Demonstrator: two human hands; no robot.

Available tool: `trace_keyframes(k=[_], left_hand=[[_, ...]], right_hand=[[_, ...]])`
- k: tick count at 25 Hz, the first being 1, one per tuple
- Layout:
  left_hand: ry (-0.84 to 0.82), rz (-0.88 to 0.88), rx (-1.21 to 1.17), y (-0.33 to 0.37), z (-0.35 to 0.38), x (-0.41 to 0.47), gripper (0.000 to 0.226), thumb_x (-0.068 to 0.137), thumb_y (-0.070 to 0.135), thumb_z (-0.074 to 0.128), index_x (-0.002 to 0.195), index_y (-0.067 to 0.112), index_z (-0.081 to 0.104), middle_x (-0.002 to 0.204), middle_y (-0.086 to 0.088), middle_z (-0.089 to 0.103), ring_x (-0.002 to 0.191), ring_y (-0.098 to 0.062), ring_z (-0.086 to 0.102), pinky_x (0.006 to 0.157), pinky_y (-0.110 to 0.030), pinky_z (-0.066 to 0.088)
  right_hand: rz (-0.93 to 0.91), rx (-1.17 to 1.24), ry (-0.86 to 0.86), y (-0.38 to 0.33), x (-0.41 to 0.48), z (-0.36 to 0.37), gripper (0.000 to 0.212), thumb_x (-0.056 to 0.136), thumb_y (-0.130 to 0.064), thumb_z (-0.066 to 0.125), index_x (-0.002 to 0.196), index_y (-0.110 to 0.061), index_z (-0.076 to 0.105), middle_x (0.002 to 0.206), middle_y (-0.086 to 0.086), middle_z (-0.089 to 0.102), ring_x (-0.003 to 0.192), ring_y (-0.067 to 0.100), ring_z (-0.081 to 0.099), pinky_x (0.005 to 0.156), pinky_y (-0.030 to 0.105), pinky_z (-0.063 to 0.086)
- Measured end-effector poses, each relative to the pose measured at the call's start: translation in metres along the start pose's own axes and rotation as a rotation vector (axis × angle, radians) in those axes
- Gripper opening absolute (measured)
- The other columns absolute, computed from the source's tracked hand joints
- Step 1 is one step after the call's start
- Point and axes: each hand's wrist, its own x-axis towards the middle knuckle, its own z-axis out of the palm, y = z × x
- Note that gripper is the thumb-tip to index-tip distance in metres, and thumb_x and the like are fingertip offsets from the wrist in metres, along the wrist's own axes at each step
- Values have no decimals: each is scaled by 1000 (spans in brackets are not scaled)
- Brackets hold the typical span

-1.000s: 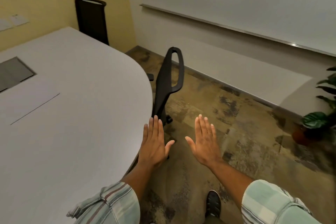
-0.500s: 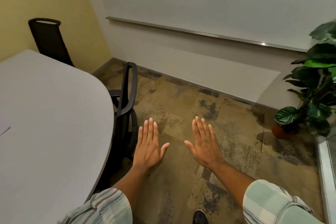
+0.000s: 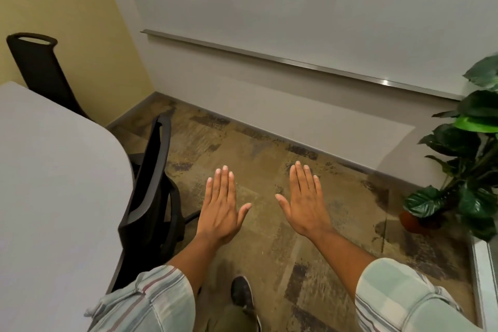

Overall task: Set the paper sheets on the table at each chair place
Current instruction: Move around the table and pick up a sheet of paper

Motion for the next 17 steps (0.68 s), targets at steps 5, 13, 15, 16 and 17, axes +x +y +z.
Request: trace_keyframes(k=[5,13,15,16,17], left_hand=[[15,-26,-33,-29,13,121,94,106,69,13,166,0,-6,175,-22,-16,163,-34,-16,134,-54,3],[-7,-55,-25,-102,22,297,92,106,68,8,165,-1,-7,174,-23,-17,163,-37,-16,133,-55,2],[-30,-88,-38,-119,20,332,93,106,67,11,165,-1,-7,174,-23,-17,163,-37,-16,133,-55,1],[-16,-99,-26,-128,22,348,93,106,67,11,165,-1,-8,174,-23,-17,163,-37,-16,133,-55,1],[-6,-109,-13,-138,24,365,93,106,67,11,165,-1,-8,174,-23,-17,163,-37,-16,133,-55,1]], right_hand=[[-23,-11,11,14,117,9,85,105,-67,19,165,-13,-6,174,8,-11,160,25,-13,130,53,10],[-48,-21,20,3,318,24,85,105,-69,18,165,-15,-7,175,8,-6,161,24,-11,130,53,11],[-60,-3,-7,-3,360,27,84,105,-69,18,165,-14,-7,175,9,-5,161,25,-10,130,52,11],[-77,-16,-1,-4,380,31,84,105,-69,18,165,-14,-6,175,9,-5,161,26,-9,130,52,11],[-91,-31,10,-4,402,35,84,105,-69,17,165,-14,-6,175,9,-5,161,26,-9,129,53,12]])
